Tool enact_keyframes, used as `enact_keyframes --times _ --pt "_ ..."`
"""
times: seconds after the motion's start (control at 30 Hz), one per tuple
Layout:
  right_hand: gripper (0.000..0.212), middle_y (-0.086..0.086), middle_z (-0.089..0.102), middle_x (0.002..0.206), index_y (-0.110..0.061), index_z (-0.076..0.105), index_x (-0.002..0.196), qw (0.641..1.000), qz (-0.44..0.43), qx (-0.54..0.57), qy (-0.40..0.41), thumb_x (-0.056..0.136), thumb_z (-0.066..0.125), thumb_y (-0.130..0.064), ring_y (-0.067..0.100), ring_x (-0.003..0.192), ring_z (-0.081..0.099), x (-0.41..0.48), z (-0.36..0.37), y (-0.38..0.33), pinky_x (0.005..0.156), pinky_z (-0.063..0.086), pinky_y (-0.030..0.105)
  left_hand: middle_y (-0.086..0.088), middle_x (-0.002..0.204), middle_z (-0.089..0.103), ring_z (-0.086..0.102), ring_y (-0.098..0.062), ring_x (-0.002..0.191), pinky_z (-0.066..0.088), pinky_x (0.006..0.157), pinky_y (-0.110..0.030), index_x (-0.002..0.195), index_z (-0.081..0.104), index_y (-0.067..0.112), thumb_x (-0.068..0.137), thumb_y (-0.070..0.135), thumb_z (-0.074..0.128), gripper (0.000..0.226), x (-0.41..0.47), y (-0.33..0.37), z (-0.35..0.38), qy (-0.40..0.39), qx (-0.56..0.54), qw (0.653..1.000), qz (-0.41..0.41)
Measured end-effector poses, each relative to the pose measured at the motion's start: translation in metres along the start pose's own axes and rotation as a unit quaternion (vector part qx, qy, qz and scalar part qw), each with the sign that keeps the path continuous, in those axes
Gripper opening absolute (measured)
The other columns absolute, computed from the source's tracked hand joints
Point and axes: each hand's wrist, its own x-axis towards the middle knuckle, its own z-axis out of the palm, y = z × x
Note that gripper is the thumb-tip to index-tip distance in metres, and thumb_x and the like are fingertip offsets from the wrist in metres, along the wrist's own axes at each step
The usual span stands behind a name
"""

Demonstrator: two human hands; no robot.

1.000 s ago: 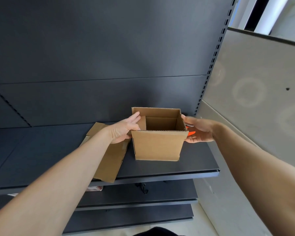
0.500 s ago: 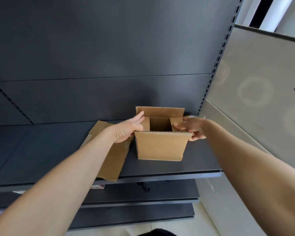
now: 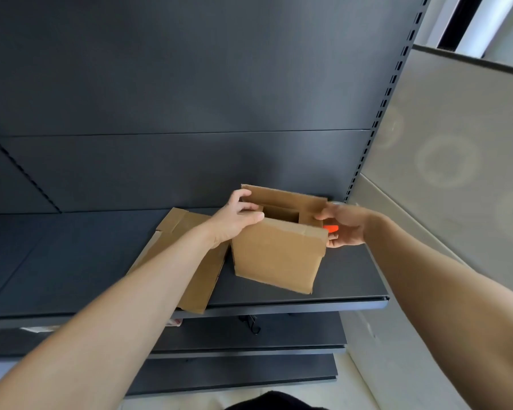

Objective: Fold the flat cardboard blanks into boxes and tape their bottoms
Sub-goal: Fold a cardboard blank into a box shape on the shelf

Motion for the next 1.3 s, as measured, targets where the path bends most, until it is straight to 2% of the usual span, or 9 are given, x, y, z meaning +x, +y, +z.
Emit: enact_keyframes --times 0.1,0.3,0.47,0.6,0.83,0.97,1.07,1.17,1.3 --pt "0.005 0.006 0.050 0.078 -0.015 0.053 0.085 0.999 -0.011 0.017 -0.048 0.087 0.052 -0.019 0.018 0.067 0.044 -0.006 -0.001 0.000 0.071 0.041 0.032 0.004 0.128 0.041 0.043 -0.020 0.120 0.038 0.096 -0.030 0.139 0.013 0.032 0.090 0.027 0.063 0.070 0.002 -0.005 0.007 0.059 0.055 0.997 0.014" --pt "0.047 0.005 0.064 0.093 -0.019 0.060 0.094 0.999 -0.010 0.012 -0.046 0.083 0.052 -0.064 0.022 0.091 0.056 0.000 0.003 -0.005 0.078 0.042 0.034 -0.005 0.138 0.026 0.039 -0.019 0.118 0.039 0.090 -0.027 0.144 0.009 0.042 0.086 0.016 0.068 0.087 0.005 -0.002 0.012 0.122 0.065 0.990 0.028" --pt "0.018 0.001 0.061 0.095 -0.021 0.059 0.105 0.999 -0.005 -0.039 -0.035 0.091 0.058 -0.032 0.018 0.087 0.055 0.002 0.006 -0.009 0.078 0.040 0.033 0.000 0.129 0.023 0.037 -0.016 0.112 0.036 0.088 -0.023 0.127 0.040 0.034 0.088 0.014 0.066 0.052 0.003 -0.005 0.013 0.138 0.040 0.989 0.039" --pt "0.029 0.001 0.062 0.109 -0.027 0.062 0.114 0.993 -0.002 -0.115 -0.018 0.090 0.062 -0.011 0.019 0.100 0.055 0.015 0.014 -0.003 0.082 0.044 0.033 0.000 0.129 0.033 0.042 -0.012 0.115 0.034 0.100 -0.023 0.100 0.064 0.022 0.090 0.012 0.063 0.014 0.004 -0.008 0.014 0.121 0.043 0.990 0.051" --pt "0.036 -0.002 0.061 0.107 -0.034 0.056 0.108 0.984 -0.025 -0.178 -0.005 0.092 0.058 -0.002 0.021 0.105 0.052 0.017 0.018 -0.012 0.105 0.040 0.041 -0.001 0.149 0.027 0.027 -0.017 0.139 0.023 0.107 -0.026 0.118 0.067 0.016 0.095 0.016 0.056 0.026 0.003 -0.009 0.018 0.123 0.057 0.990 0.042" --pt "0.047 -0.001 0.061 0.112 -0.029 0.052 0.128 0.980 -0.039 -0.195 -0.005 0.091 0.057 -0.001 0.023 0.115 0.054 0.016 0.018 -0.013 0.108 0.039 0.044 0.001 0.158 0.020 0.019 -0.018 0.145 0.019 0.116 -0.038 0.116 0.068 0.016 0.093 0.016 0.059 0.025 0.006 -0.007 0.019 0.133 0.072 0.988 0.042" --pt "0.037 0.000 0.064 0.112 -0.028 0.058 0.120 0.984 -0.050 -0.168 -0.043 0.092 0.057 -0.004 0.021 0.104 0.058 0.018 0.014 -0.008 0.109 0.037 0.046 0.002 0.156 0.025 0.024 -0.018 0.143 0.019 0.115 -0.036 0.114 0.070 0.015 0.091 0.014 0.061 0.025 0.009 -0.005 0.019 0.135 0.078 0.987 0.049" --pt "0.047 0.000 0.062 0.125 -0.032 0.057 0.125 0.984 -0.059 -0.156 -0.065 0.087 0.065 -0.006 0.023 0.121 0.053 0.024 0.010 -0.002 0.109 0.038 0.045 0.003 0.153 0.033 0.028 -0.019 0.142 0.019 0.116 -0.037 0.115 0.069 0.016 0.092 0.014 0.059 0.025 0.009 -0.005 0.021 0.144 0.096 0.984 0.046" --pt "0.065 -0.003 0.057 0.126 -0.030 0.043 0.141 0.973 -0.059 -0.221 -0.027 0.086 0.068 -0.006 0.024 0.123 0.049 0.023 0.012 -0.006 0.110 0.036 0.048 0.002 0.153 0.032 0.013 -0.024 0.146 0.011 0.116 -0.037 0.122 0.065 0.014 0.097 0.017 0.051 0.028 0.012 0.008 0.027 0.130 0.285 0.948 0.060"
